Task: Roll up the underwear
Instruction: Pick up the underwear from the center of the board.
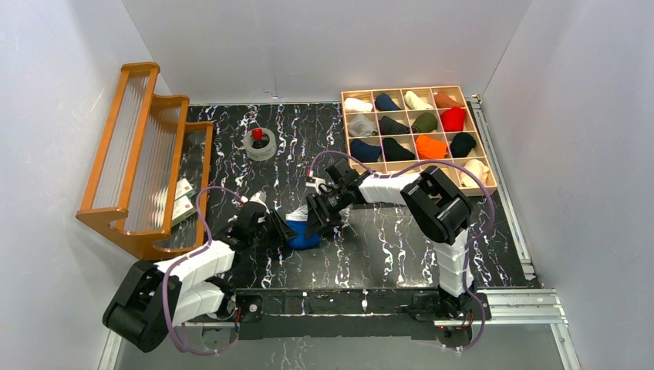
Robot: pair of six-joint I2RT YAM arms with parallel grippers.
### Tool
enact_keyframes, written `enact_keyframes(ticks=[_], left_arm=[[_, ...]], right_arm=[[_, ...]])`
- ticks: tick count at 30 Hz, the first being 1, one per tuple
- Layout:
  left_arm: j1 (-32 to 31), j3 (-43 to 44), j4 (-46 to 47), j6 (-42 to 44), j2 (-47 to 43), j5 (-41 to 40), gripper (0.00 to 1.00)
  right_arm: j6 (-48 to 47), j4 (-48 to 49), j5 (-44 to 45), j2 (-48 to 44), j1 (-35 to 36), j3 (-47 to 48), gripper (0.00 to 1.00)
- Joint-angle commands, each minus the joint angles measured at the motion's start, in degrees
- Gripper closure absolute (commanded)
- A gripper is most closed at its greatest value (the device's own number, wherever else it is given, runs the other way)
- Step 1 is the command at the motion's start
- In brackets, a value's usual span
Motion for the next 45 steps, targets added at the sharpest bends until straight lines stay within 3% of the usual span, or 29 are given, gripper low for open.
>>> enact_keyframes(ticks=[1,7,12,13,15,17,18,21,24,26,28,35,42,45], left_arm=[[0.04,1.25,-13.09,3.46,3.58,-5.1,0.92],[0.04,4.23,-15.25,6.28,6.67,-3.67,0.93],[0.03,6.86,-16.77,8.91,9.6,-1.6,0.93],[0.04,7.36,-17.17,9.49,10.27,-1.23,0.93],[0.04,8.34,-17.65,10.72,11.45,-0.05,0.93],[0.03,9.21,-17.99,11.47,12.73,0.59,0.94],[0.03,9.61,-18.16,11.68,13.34,0.79,0.94],[0.12,10.81,-19.21,12.71,14.95,1.77,0.94],[0.21,12.22,-20.96,13.76,16.59,2.04,0.94],[0.28,12.72,-21.74,14.07,17.04,2.18,0.94],[0.3,12.82,-21.96,14.21,16.94,2.49,0.94],[0.3,13.05,-23.13,14.42,15.94,2.82,0.94],[0.3,13.8,-23.71,14.75,16.24,3.1,0.93],[0.35,14.12,-23.91,14.8,16.11,3.26,0.94]], right_arm=[[-7.94,-2.21,9.03,-4.55,-0.85,0.38,0.3],[-12.38,6.39,17.65,-14.23,-1.65,-5.84,0.18],[-18.36,29.27,24.05,-27.73,-1.62,-19.28,0.1],[-17.49,34.83,26.82,-30.68,-1.64,-22.64,0.03],[-11.59,43.78,36.28,-32.84,-1.55,-28.14,0.01],[-13.02,46.81,38.19,-32.38,-1.99,-30.03,0.01],[-16.24,46.37,35.08,-31.83,-2.01,-29.48,0.01],[-25.94,45.86,27.51,-30.11,-1.14,-30.87,0.06],[-41.12,56.21,22.04,-31.4,3.23,-38.84,0.1],[-52.42,61.18,22.54,-31.53,7.7,-42.54,0.16],[-58.25,57.0,24.23,-30.74,10.86,-41.64,0.25],[-66.97,59.26,30.68,-26.98,17.15,-41.77,0.28],[-67.4,56.75,30.05,-22.7,18.89,-39.12,0.35],[-66.25,56.83,35.67,-20.13,18.91,-39.18,0.36]])
